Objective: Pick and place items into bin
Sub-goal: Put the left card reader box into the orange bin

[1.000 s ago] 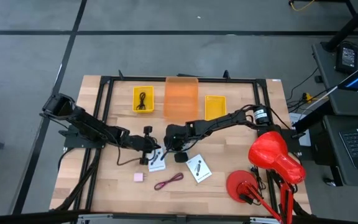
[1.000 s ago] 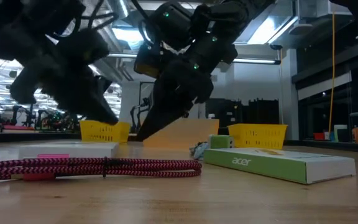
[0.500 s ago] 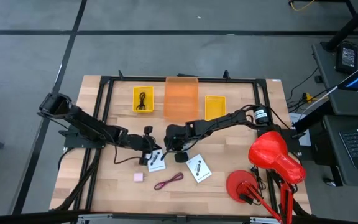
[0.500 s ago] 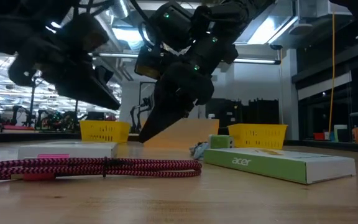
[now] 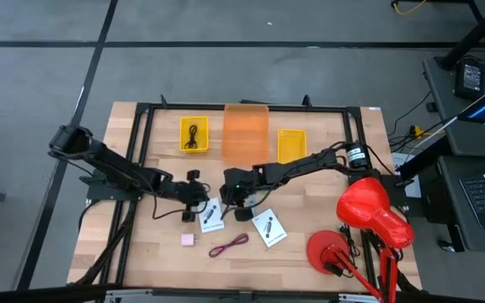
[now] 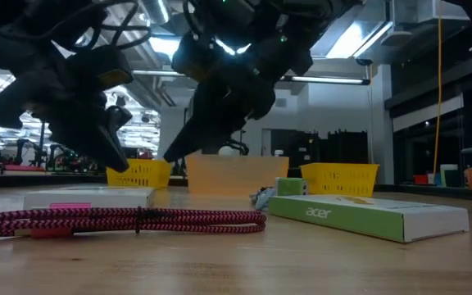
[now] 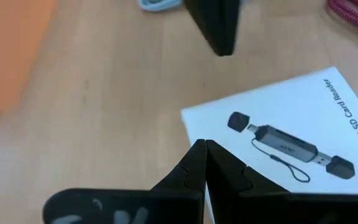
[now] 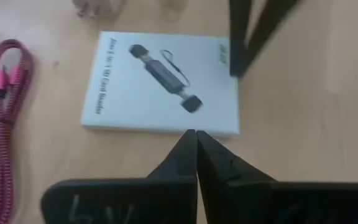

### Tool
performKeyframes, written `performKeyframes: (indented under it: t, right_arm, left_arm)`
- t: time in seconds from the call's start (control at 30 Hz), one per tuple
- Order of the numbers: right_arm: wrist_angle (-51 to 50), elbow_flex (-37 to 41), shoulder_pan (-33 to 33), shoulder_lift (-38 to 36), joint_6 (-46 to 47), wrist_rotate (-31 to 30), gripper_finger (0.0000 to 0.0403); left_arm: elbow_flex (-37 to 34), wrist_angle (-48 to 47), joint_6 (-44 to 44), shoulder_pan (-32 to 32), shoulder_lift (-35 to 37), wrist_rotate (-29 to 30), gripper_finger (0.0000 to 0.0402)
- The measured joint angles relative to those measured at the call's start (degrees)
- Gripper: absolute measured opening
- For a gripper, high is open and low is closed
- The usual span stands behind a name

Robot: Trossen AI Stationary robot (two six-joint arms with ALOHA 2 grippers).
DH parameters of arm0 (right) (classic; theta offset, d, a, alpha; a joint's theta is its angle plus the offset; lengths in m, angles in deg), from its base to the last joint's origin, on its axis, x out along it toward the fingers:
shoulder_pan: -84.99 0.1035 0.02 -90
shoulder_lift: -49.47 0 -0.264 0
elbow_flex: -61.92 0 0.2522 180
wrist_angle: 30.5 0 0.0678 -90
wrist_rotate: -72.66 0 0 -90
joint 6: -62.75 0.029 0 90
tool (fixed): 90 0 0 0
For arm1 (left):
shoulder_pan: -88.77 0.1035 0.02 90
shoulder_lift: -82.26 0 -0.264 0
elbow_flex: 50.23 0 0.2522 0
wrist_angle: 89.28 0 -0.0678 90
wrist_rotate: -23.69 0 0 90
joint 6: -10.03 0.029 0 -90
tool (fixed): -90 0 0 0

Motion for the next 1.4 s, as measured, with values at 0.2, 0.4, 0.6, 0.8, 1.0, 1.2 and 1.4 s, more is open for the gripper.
performKeyframes:
  t: [0.2, 0.4, 0.6, 0.8, 1.0, 1.2, 1.4]
  right_arm:
    - [1.5, 0.0, 1.0, -0.9, -0.8, 0.1, 0.0]
    - [1.7, 0.0, 1.2, -0.9, -0.6, 0.0, 0.0]
    - [1.8, 0.0, 1.2, -0.9, -0.4, 0.0, 0.0]
    - [1.9, 0.0, 1.2, -0.9, -0.4, 0.0, 0.0]
    - [1.9, 0.0, 1.2, -0.9, -0.4, 0.0, 0.0]
    - [1.9, 0.0, 1.2, -0.9, -0.4, 0.0, 0.0]
    - [1.9, 0.0, 1.7, -0.9, -0.6, 0.0, 0.0]
  left_arm:
    - [0.0, 0.0, -0.4, 0.3, -0.7, -0.9, 0.0002]
    - [0.0, -0.2, -1.1, 0.3, -0.7, -1.8, 0.0002]
    - [0.0, -2.5, -3.0, 0.3, -0.7, -2.0, 0.0002]
    - [0.0, -2.5, -3.0, 0.3, -0.8, -2.2, 0.0002]
    - [0.2, -1.4, -3.9, 0.3, -3.7, -2.6, 0.0002]
    - [0.2, -0.6, -4.5, 1.5, -5.1, -2.8, 0.0002]
    - [-0.3, -0.2, -6.3, 3.4, -5.1, -4.6, 0.0002]
